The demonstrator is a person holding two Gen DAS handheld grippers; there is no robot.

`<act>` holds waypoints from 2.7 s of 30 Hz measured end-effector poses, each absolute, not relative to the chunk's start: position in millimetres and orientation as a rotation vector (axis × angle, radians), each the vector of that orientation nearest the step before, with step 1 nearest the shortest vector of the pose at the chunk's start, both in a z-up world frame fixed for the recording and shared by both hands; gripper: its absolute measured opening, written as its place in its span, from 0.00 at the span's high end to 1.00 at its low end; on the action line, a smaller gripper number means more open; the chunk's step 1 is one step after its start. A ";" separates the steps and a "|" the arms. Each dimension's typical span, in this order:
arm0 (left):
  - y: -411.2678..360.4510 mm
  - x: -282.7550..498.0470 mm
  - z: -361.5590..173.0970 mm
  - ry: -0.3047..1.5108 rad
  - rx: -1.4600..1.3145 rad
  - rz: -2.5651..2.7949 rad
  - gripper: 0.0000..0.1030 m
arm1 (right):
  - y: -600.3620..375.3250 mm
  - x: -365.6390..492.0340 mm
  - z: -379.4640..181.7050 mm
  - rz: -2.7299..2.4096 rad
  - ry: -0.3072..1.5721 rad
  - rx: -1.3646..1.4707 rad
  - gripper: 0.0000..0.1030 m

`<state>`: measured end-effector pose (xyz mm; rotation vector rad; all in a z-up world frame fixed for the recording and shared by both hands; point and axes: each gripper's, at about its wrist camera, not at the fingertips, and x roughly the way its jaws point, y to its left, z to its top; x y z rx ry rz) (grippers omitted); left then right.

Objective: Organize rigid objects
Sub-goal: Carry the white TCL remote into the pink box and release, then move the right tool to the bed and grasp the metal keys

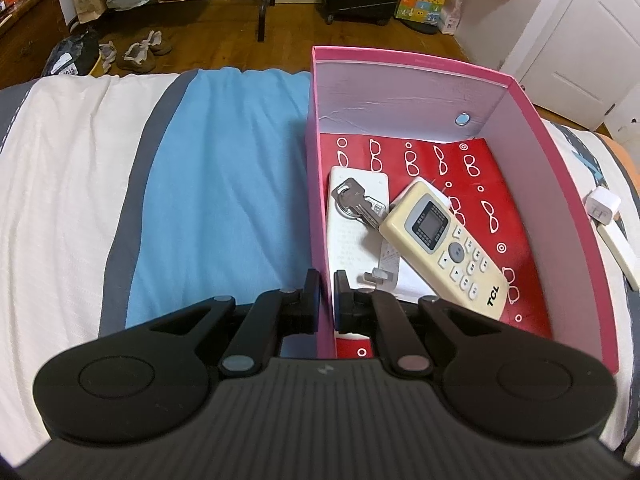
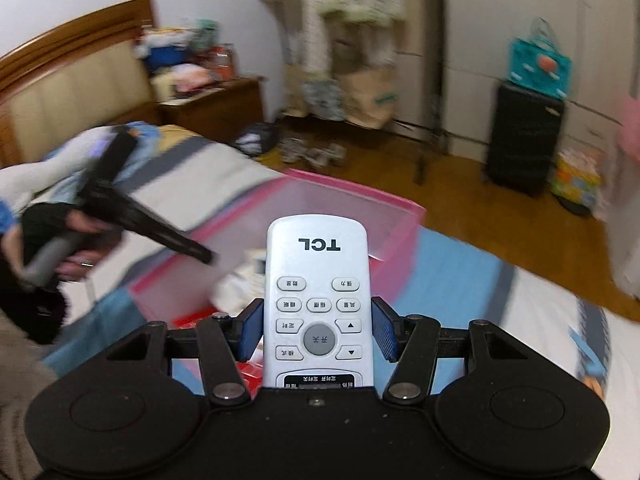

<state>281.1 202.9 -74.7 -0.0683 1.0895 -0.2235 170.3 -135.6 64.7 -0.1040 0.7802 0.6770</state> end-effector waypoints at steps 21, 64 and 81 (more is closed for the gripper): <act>212.8 276.1 -73.0 1.068 -0.121 -0.252 0.93 | -0.2 234.3 -15.2 1.047 1.112 -0.429 0.41; 205.7 275.2 -69.0 1.061 -0.088 -0.221 0.93 | -278.9 212.4 -89.9 0.290 1.279 0.478 0.33; 207.1 275.9 -72.6 1.069 -0.098 -0.225 0.93 | -209.7 193.3 -66.7 0.178 1.013 0.056 0.72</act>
